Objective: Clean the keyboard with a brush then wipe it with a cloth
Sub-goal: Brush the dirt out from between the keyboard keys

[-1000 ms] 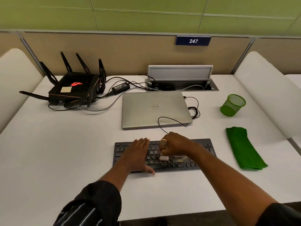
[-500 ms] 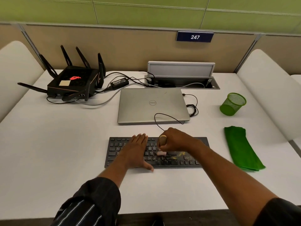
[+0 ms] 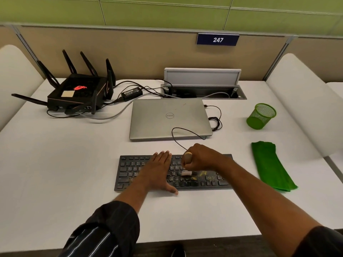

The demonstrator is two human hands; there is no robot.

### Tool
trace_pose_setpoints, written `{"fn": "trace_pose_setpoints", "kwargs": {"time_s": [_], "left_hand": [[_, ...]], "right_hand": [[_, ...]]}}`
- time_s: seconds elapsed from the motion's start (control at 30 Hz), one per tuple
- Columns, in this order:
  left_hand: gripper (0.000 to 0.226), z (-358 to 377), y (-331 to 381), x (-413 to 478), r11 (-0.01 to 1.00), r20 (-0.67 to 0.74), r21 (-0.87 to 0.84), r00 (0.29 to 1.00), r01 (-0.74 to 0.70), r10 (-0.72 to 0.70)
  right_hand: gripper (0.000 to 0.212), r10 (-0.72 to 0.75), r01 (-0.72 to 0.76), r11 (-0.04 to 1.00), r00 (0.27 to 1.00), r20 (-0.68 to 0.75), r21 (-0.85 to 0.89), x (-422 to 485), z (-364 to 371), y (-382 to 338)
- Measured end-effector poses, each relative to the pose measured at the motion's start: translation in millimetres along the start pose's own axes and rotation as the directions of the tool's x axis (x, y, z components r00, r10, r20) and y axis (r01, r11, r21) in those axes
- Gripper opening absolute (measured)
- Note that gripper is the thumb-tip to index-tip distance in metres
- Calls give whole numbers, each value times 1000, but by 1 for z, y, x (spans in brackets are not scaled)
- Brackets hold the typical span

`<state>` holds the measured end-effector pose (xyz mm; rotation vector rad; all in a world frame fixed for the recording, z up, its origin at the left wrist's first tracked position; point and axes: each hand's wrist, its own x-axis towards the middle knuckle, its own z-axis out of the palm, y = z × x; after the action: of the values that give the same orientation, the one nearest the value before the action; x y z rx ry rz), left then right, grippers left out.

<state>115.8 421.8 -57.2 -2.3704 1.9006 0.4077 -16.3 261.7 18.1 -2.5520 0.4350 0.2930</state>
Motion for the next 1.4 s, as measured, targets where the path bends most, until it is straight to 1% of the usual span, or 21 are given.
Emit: {"fn": "trace_pose_setpoints", "kwargs": {"time_s": [0.07,0.13,0.4,0.43,0.53,0.6,0.67,0.8,0.9,1.07,1.2,1.27,1.4], "left_hand": [[143,0,4,3,1000,-2,2,1000,-7,7],[143,-1,8,4,1000,-7,15,1000,-11,12],[143,0,13,10,999,20,30,1000,-22,21],[143,0,13,10,999,21,34,999,-24,24],[141,-1,13,10,999,20,44,999,-32,31],[141,-2,14,10,998,22,46,999,-35,34],[141,-2,14,10,998,27,44,999,-38,36],[141,-2,14,10,999,32,37,999,-39,38],[141,-2,15,10,998,43,41,998,-40,38],[142,-1,16,12,998,52,36,998,-41,39],[142,-1,20,13,998,64,52,997,-42,39],[142,-1,21,13,997,62,62,997,-41,37],[141,2,22,14,998,57,61,998,-32,28]], "right_hand": [[11,-27,28,997,999,-18,68,-3,-2,-1],[13,-46,47,995,999,-5,88,-6,-1,-1],[10,76,-73,995,996,44,-62,-13,-7,14],[10,76,-75,996,996,34,-44,-14,-8,15],[10,29,-29,996,1000,-1,82,-15,-8,11],[12,1,-2,994,1000,4,108,-16,-6,8],[15,-2,-1,996,999,36,88,-19,-4,8],[17,39,-41,999,994,105,16,-25,-11,16],[16,69,-65,997,990,119,-35,-29,-16,21],[19,0,-3,998,999,54,62,-32,-12,12],[22,-86,85,996,993,80,22,-36,-3,10],[23,-77,76,997,993,87,15,-39,-4,14],[22,-9,7,1000,997,80,29,-45,-9,23]]}}
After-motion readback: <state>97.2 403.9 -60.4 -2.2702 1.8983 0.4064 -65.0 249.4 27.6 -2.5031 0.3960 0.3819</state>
